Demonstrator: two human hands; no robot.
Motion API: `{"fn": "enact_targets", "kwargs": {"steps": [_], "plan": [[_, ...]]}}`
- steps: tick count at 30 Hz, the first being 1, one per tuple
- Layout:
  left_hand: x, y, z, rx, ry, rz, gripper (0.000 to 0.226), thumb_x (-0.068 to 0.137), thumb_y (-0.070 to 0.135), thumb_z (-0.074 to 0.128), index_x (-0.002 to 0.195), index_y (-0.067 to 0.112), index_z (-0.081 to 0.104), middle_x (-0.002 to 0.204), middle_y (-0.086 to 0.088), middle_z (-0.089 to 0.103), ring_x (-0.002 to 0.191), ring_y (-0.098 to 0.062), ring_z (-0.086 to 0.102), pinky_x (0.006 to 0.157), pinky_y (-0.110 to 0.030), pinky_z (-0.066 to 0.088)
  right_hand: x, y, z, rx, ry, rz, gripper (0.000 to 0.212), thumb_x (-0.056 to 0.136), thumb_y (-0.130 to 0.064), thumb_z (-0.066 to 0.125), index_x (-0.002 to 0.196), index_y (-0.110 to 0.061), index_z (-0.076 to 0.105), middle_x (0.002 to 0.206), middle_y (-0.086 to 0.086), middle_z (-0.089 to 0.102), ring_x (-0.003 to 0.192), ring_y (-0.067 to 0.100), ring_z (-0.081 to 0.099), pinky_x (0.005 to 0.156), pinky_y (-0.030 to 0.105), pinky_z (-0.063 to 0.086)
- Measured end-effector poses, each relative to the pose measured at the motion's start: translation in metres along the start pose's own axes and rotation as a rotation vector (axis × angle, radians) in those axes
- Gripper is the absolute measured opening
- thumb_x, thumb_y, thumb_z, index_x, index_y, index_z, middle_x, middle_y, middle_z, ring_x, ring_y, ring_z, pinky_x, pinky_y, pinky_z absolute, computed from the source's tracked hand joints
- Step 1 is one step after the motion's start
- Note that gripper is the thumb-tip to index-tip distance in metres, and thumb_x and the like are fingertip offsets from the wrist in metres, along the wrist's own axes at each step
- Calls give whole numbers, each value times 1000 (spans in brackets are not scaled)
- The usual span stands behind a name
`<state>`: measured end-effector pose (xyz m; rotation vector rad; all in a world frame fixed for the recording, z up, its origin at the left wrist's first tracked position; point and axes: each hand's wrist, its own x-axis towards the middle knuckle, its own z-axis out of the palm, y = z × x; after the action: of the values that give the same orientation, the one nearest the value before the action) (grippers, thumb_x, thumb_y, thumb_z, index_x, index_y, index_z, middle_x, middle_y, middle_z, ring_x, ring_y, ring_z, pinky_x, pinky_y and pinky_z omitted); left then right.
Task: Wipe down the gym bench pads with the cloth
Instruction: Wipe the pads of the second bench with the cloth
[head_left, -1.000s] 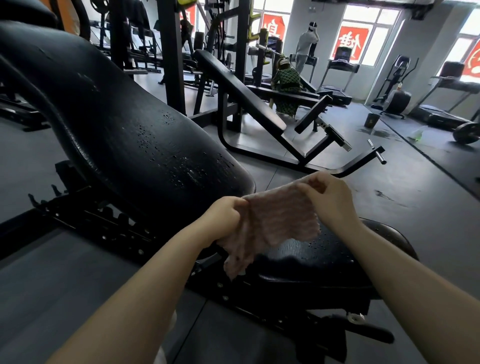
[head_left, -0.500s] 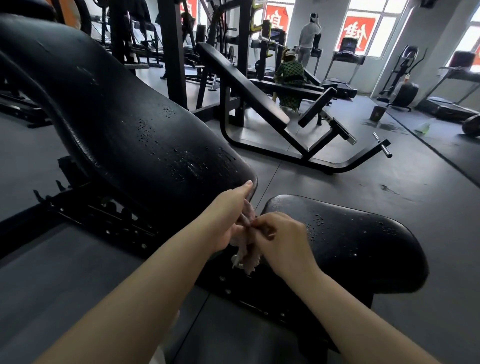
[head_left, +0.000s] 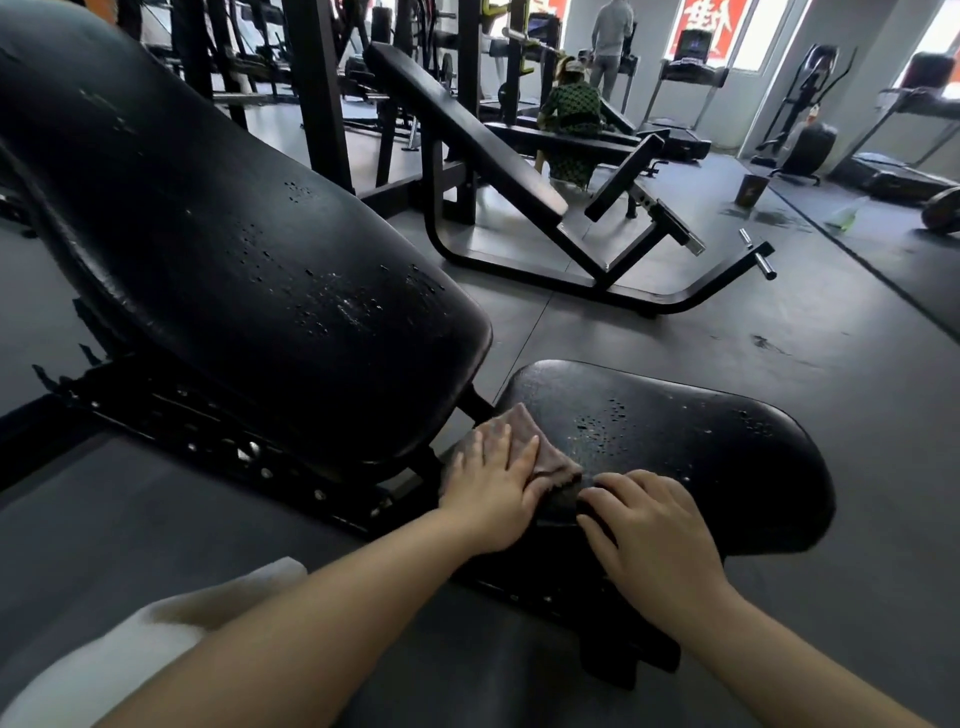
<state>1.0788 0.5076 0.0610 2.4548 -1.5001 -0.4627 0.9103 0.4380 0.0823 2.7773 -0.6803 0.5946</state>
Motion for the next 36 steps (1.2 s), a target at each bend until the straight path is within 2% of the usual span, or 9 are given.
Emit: {"fn": "enact_targets", "kwargs": {"steps": [12,14,17,19,23,27,30,34,36], "plan": [[55,-13,-13,-274,-38,-97,51,98,49,32,146,47,13,159,4,-10,144,-33,10,115,-42,11,-18,14,12,-39,-44,-54,43,84,-44,43,113,-24,70,115,4,68,102,27,63,92,39,36],[35,-22,-1,-429,53,-95,48,99,40,37,145,42,23,159,4,-4,144,-28,13,115,-39,14,-19,15,13,-49,-43,-67,44,84,-44,43,113,-24,69,116,5,67,103,27,63,93,40,36],[-12,-8,31,-749,437,-98,44,99,22,42,143,30,37,157,2,11,143,-19,17,113,-27,14,-20,15,14,-58,-51,-75,45,84,-44,43,115,-22,68,117,6,66,104,28,62,93,42,37],[-42,23,53,-785,657,-38,46,98,31,39,144,34,33,157,1,7,145,-15,7,117,-27,8,-19,15,14,-58,-47,-84,46,84,-44,43,116,-22,68,118,7,66,105,29,61,93,42,36],[-53,42,61,-628,592,-90,67,83,59,10,142,36,33,158,2,5,144,-24,-14,111,-27,-10,-20,15,13,-63,-41,-91,47,85,-44,43,117,-21,67,119,8,65,106,29,61,93,42,35],[-13,-1,40,-587,553,-28,39,97,34,36,129,23,57,149,-3,35,142,-27,15,117,-33,7,-19,13,13,-56,-45,-72,45,85,-43,44,116,-21,67,118,7,66,106,29,61,93,43,36],[1,-17,37,-794,512,-36,33,97,14,47,130,14,55,149,-8,34,139,-21,29,113,-29,21,-19,11,11,-57,-43,-63,45,85,-43,43,115,-20,68,118,7,66,105,29,61,93,43,36],[-18,17,57,-982,771,-211,36,99,10,41,133,9,50,152,-8,21,139,-18,24,108,-13,18,-20,13,9,-57,-80,-77,49,84,-44,41,118,-18,66,120,8,65,106,30,61,94,42,35],[-30,46,71,-971,880,-245,44,98,25,38,140,11,41,156,-8,5,144,-20,9,114,-19,9,-20,16,8,-67,-97,-96,51,83,-43,40,119,-16,65,121,9,64,106,30,61,95,42,34]]}}
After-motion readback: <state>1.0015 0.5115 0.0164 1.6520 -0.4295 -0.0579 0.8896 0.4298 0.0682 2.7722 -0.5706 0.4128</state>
